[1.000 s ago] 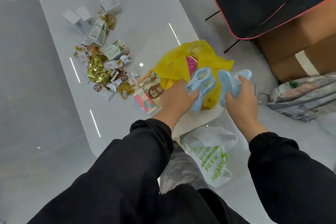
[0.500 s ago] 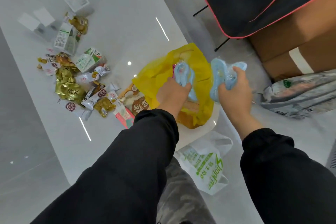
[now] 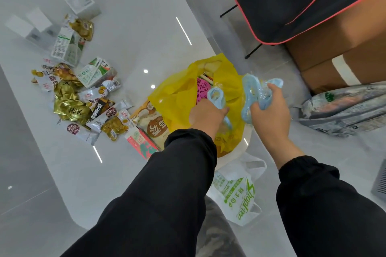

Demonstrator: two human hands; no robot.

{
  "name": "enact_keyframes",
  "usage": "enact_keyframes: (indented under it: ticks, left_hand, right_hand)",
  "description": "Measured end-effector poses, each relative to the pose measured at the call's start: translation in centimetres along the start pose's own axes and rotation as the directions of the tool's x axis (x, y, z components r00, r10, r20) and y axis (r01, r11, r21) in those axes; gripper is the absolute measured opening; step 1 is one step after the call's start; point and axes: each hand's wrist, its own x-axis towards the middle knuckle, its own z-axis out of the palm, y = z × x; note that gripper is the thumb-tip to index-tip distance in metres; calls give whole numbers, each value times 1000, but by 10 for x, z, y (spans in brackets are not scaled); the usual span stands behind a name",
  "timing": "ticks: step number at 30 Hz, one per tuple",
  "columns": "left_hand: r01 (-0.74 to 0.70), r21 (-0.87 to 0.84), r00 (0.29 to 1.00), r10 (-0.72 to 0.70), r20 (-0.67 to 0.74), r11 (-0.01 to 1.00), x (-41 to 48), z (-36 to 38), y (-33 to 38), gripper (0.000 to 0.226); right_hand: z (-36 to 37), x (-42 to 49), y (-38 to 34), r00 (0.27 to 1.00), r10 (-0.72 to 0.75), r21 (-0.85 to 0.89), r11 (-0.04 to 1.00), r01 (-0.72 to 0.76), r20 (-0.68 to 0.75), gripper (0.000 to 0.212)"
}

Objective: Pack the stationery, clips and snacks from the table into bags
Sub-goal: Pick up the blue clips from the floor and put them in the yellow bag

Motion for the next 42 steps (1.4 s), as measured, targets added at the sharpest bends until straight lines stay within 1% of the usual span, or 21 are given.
enact_keyframes:
  ticks: [4, 7, 8, 10, 11, 12, 14, 15, 16, 18, 20, 21, 25, 27, 30, 34, 37, 38, 40, 41, 42]
  left_hand:
    - [-92, 7, 995, 92, -27, 996, 3, 4, 1, 55]
    - [-248, 120, 964, 257, -74, 961, -2, -4, -11, 43]
    - [-287, 180, 944, 310, -116, 941, -3, -8, -19, 36]
    - [-292, 247, 904, 351, -244, 924, -3, -17, -37, 29]
    - [-258, 241, 898, 324, -298, 936, -2, -20, -45, 36]
    - [-198, 200, 911, 255, -323, 960, 0, -22, -52, 49]
    - [-48, 73, 958, 66, -279, 996, 3, -23, -60, 74]
    - [10, 35, 973, -2, -233, 999, 4, -21, -63, 80]
    - [39, 20, 981, -34, -190, 999, 5, -20, -66, 80]
    - [34, 5, 987, -33, -158, 999, 7, -18, -73, 60]
    - [31, -82, 981, -46, -190, 996, 7, -22, -79, 29]
    - [35, -144, 977, -64, -205, 989, 8, -24, -83, 18]
    - [19, -408, 957, -134, -257, 913, 2, -30, -95, 8]
    - [4, -505, 950, -161, -267, 863, -3, -32, -99, 7]
    - [-23, -580, 956, -152, -251, 814, -8, -34, -105, 10]
    - [-29, -628, 952, -170, -254, 778, -10, -37, -109, 12]
    - [-65, -657, 948, -160, -277, 751, -15, -41, -105, 13]
    - [-79, -659, 946, -152, -286, 748, -16, -42, -103, 14]
    - [-102, -659, 944, -136, -300, 745, -18, -45, -99, 19]
    - [-108, -663, 943, -135, -305, 741, -19, -46, -97, 21]
    - [-112, -669, 941, -138, -309, 735, -19, -47, -97, 22]
  right_hand:
    - [2, 1, -2, 1000, 0, -5, 1000, 0, 8, 56]
    - [4, -2, -6, 1000, -4, -4, 1000, 4, 28, 56]
    - [6, -3, -7, 999, -13, 0, 1000, 13, 39, 55]
    - [9, -4, -8, 997, -38, 3, 999, 38, 65, 55]
    - [11, -4, -8, 995, -54, 4, 999, 54, 81, 55]
    - [13, -4, -9, 993, -72, 5, 997, 71, 98, 56]
    - [17, -5, -11, 987, -104, 2, 994, 105, 124, 55]
    - [18, -6, -12, 985, -119, 1, 993, 120, 124, 55]
    - [19, -6, -14, 984, -133, 3, 991, 134, 117, 55]
    - [20, -8, -17, 981, -164, 14, 986, 163, 107, 56]
    - [22, -8, -20, 974, -196, 29, 981, 194, 110, 56]
    - [23, -8, -22, 970, -214, 37, 977, 211, 114, 56]
    - [31, -10, -29, 933, -323, 48, 946, 319, 158, 57]
    - [39, -11, -30, 901, -366, 29, 929, 370, 232, 57]
    - [52, -11, -30, 831, -397, -99, 879, 467, 390, 56]
    - [64, -3, -40, 765, -385, -301, 754, 583, 516, 53]
    - [70, 3, -59, 698, -335, -397, 633, 664, 633, 63]
    - [72, 4, -66, 653, -330, -396, 584, 709, 682, 66]
    - [75, 5, -80, 517, -336, -335, 471, 816, 787, 65]
    - [77, 6, -85, 450, -336, -287, 437, 853, 827, 65]
    - [79, 9, -90, 401, -333, -240, 431, 870, 854, 66]
